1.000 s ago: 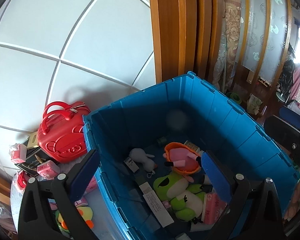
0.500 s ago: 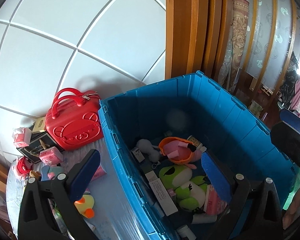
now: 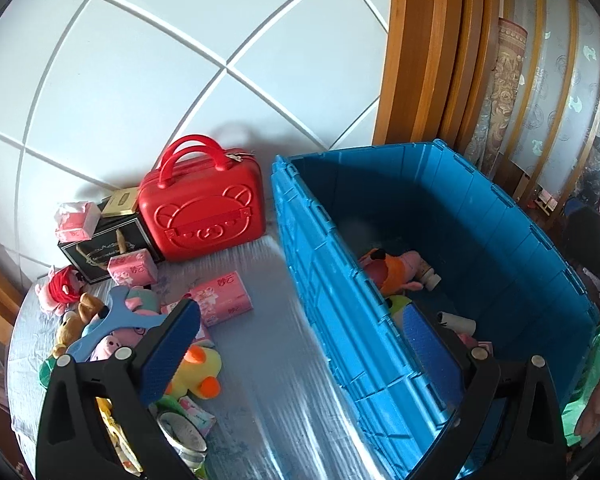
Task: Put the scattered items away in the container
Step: 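Move both tools away from the crate back over the pile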
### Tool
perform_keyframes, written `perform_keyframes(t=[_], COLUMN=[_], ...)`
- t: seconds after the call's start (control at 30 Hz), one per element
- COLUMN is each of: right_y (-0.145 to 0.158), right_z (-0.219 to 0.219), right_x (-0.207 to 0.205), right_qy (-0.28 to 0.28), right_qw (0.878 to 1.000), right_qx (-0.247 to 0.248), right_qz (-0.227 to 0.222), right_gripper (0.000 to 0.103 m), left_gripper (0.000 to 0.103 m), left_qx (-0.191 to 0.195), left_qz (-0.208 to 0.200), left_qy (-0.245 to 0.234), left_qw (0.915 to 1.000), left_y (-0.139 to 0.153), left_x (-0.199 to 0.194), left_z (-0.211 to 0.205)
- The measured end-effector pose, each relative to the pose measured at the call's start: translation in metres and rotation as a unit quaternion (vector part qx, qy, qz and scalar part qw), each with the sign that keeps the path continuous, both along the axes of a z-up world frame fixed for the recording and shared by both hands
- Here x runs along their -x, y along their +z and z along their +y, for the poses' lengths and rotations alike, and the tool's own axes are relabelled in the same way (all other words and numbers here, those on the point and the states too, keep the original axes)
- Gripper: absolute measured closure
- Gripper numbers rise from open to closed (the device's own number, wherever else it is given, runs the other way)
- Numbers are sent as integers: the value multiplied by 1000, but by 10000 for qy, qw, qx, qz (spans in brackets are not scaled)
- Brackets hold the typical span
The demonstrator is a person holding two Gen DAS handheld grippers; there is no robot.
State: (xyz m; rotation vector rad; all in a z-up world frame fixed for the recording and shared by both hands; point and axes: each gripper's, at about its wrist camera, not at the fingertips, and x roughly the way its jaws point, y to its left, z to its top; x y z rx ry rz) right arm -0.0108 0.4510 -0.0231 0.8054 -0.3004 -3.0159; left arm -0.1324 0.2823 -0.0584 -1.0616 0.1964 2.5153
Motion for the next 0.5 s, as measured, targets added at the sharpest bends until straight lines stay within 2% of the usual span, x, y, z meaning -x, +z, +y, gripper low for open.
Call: perform_keyframes(t=[0.5], right_y=[-39], right_z=[-140], right_x=[9], right_qy=[1075], right_qw=[9940], right_qx=[12], right_qz=[-217], right_gripper=[0], left_gripper=[0], left_qx=[271], left_qz=[-269], left_qy=[896], left_qw=[9953], left_y=[-55], left_x=[-36], left_z=[-188])
